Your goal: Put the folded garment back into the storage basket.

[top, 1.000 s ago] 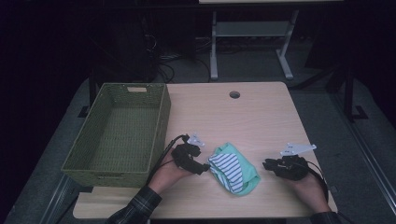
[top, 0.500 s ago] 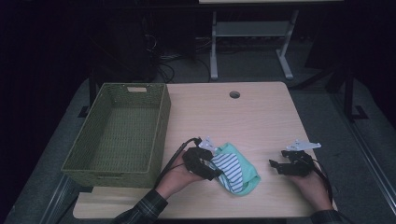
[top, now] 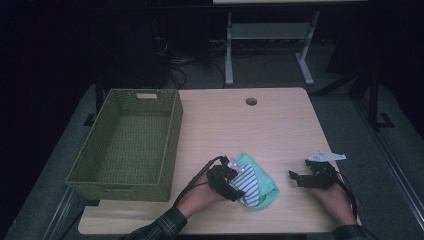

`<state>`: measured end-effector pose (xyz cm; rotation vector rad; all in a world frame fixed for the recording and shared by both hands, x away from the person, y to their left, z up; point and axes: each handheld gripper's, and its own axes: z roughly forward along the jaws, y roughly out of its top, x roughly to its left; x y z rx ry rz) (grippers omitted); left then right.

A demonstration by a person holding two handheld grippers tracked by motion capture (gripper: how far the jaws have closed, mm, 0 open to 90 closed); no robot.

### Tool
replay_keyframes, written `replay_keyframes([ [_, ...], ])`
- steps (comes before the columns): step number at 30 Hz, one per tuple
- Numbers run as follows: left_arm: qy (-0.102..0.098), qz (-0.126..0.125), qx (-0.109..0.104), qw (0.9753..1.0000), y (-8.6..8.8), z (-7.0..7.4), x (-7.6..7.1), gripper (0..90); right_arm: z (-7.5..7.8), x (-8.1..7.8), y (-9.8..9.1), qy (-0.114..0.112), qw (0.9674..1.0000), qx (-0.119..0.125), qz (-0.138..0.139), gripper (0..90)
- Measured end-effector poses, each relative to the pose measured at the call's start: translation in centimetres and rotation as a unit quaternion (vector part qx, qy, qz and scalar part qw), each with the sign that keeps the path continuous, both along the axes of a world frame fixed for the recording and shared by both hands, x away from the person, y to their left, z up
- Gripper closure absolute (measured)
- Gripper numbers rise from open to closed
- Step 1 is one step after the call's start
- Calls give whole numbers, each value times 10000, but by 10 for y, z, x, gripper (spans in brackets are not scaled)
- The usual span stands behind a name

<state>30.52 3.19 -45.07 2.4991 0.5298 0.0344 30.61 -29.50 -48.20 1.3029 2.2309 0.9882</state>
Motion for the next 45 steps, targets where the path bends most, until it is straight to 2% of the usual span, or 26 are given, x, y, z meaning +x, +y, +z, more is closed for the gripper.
replay_keyframes([
  [3, -39, 33, -2, 10000, -2, -2, -2, 287, 0, 0, 0, 1, 10000, 1, -2, 181],
  [4, -95, -27, 87, 9999, -3, -2, -2, 287, 0, 0, 0, 1, 10000, 1, -3, 181],
  [6, -167, 7, 94, 9998, -4, -3, -4, 290, 0, 0, 0, 0, 10000, 3, -11, 180],
  [11, -188, 68, 128, 9997, -6, -3, -4, 328, 0, 0, 1, 2, 10000, 7, -19, 180],
  [13, -178, 68, 119, 9997, -5, -2, -3, 376, 0, 0, 1, 1, 10000, 3, -21, 180],
  [16, -70, 66, -8, 10000, -3, -2, -1, 521, 0, 0, 1, 3, 10000, 6, -35, 180],
  [17, -44, -1, 29, 10000, -2, -1, 0, 561, 0, 0, 1, 1, 10000, 4, -38, 180],
  [20, 77, -55, -116, 9999, -2, -2, 1, 672, 0, 0, 1, 3, 10000, 7, -41, 180],
  [22, 106, -171, -150, 9997, -1, -2, 2, 712, 0, 0, 1, 3, 10000, 7, -41, 180],
  [28, 221, -195, -274, 9992, 2, -1, 7, 733, 0, 0, 1, 2, 10000, 6, -42, 178],
  [32, 295, -149, -394, 9987, 7, 6, 10, 737, 0, 0, 1, 2, 10000, -2, -52, 174],
  [35, 241, -163, -435, 9986, 12, 14, 12, 737, 0, 0, 1, 2, 10000, -8, -49, 173],
  [36, 262, -113, -510, 9983, 13, 16, 12, 737, 0, 0, 1, 2, 10000, -8, -50, 172],
  [42, 171, -78, -563, 9982, 23, 32, 16, 737, 0, 0, 1, 0, 10000, -11, -47, 172],
  [45, 147, -5, -669, 9976, 28, 39, 18, 737, 0, 0, 1, 0, 10000, -11, -47, 172],
])
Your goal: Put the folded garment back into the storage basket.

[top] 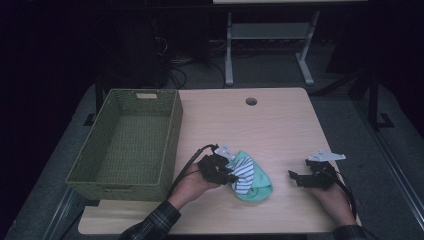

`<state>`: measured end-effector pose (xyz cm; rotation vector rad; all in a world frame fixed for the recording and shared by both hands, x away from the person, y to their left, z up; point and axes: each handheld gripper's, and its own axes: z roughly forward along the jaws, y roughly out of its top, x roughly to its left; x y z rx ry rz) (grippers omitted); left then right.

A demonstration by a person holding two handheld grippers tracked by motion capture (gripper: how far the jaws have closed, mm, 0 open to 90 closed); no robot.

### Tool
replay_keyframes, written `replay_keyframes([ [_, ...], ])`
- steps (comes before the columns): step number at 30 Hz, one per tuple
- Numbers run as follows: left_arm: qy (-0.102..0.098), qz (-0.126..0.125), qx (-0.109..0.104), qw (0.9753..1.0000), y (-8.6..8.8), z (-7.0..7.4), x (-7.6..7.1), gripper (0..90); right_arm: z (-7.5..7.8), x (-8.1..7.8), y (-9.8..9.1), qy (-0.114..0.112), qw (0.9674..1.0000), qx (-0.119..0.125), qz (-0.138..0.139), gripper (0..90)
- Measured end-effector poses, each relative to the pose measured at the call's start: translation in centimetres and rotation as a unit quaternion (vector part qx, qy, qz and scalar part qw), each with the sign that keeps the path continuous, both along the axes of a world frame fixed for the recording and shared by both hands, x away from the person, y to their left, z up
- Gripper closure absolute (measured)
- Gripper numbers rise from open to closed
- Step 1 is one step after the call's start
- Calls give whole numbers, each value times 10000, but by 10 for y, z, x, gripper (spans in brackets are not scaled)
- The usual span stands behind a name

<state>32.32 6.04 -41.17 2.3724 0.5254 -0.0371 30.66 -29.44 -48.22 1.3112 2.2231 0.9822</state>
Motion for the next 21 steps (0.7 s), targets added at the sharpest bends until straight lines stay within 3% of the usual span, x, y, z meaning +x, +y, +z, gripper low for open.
replay_keyframes([
  [10, -106, 187, -88, 9997, 19, 27, 3, 736, 0, 0, 0, 2, 10000, 0, -4, 171],
  [21, -366, 497, -110, 9980, 50, 60, 12, 736, 0, 0, 0, 3, 10000, -8, -6, 168],
])
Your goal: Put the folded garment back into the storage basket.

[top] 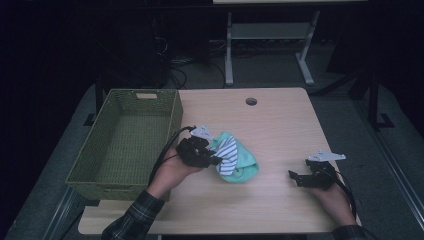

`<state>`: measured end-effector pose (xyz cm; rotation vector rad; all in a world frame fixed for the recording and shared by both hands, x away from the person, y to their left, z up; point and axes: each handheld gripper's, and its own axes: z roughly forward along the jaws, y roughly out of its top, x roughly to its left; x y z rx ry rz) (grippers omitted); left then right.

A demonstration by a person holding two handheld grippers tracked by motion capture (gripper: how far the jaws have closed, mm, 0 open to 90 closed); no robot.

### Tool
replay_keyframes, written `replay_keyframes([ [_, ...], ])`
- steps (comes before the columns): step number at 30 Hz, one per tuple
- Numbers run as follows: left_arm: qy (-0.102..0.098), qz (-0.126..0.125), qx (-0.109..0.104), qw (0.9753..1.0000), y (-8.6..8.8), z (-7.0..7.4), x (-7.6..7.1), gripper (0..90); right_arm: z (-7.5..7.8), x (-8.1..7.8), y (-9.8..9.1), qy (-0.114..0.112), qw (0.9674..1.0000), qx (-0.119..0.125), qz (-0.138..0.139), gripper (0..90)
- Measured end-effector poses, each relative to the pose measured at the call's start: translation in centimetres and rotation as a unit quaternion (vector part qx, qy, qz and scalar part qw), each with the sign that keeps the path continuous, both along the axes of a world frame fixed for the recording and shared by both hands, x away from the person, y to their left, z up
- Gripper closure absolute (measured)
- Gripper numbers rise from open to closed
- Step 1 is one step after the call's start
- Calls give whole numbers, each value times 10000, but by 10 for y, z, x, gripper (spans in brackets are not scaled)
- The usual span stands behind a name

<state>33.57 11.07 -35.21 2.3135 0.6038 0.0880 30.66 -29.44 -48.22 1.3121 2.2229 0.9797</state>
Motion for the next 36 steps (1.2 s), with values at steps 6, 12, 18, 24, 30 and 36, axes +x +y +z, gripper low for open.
replay_keyframes([
  [6, -79, 250, -101, 9996, 24, 20, 8, 736, 0, 0, 0, 7, 10000, 3, -14, 165],
  [12, -194, 471, -102, 9987, 43, 36, 12, 736, 0, 0, 0, 9, 10000, 6, -24, 163],
  [18, -235, 741, -87, 9969, 68, 49, 17, 736, 0, 0, 0, 11, 10000, 5, -31, 162],
  [24, -294, 1005, -27, 9945, 91, 58, 18, 736, 0, 0, 0, 13, 10000, 5, -37, 160],
  [30, -384, 1358, -54, 9900, 121, 65, 17, 736, 0, 0, 0, 13, 10000, 5, -40, 160],
  [36, -453, 1841, -65, 9818, 157, 69, 16, 736, 0, 0, 0, 17, 10000, 6, -46, 160],
])
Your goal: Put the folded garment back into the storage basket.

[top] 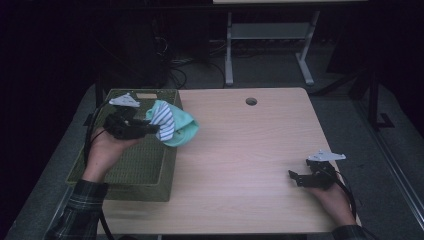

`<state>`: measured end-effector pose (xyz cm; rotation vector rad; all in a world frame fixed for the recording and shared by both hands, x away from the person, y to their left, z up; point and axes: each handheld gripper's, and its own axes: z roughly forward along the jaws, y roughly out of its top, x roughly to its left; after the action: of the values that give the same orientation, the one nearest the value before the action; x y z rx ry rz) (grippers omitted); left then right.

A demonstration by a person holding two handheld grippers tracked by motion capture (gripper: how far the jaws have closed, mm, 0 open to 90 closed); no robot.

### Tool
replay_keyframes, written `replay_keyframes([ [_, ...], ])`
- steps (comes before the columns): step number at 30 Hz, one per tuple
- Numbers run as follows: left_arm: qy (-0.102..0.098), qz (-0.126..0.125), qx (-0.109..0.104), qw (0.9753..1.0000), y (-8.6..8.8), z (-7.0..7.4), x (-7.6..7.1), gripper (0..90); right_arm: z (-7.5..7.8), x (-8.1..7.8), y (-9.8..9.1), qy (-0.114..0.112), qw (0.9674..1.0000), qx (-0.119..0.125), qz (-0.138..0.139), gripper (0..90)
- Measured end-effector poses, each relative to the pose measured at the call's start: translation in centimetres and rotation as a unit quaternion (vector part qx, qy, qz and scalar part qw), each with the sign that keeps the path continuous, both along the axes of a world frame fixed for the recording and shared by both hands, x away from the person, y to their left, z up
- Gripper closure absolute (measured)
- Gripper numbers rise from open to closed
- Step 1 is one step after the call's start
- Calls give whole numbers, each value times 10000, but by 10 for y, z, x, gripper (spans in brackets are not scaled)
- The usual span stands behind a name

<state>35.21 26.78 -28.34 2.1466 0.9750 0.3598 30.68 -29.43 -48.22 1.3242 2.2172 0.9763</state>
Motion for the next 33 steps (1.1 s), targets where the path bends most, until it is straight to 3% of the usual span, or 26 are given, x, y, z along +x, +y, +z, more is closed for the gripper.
replay_keyframes([
  [8, 64, 547, -22, 9985, 38, -14, 4, 736, 0, 0, 0, 10, 10000, 0, -19, 160],
  [13, 108, 935, 48, 9955, 55, -28, 8, 735, 0, 0, 0, 14, 10000, 8, -30, 160],
  [18, 291, 1232, 147, 9918, 71, -51, 14, 735, 0, 0, 0, 16, 10000, 15, -39, 159],
  [24, 500, 1373, 206, 9891, 79, -75, 20, 735, 0, 0, 0, 15, 10000, 13, -42, 159],
  [33, 727, 1358, 216, 9878, 80, -99, 26, 731, 0, 0, 0, 19, 10000, 19, -57, 159],
])
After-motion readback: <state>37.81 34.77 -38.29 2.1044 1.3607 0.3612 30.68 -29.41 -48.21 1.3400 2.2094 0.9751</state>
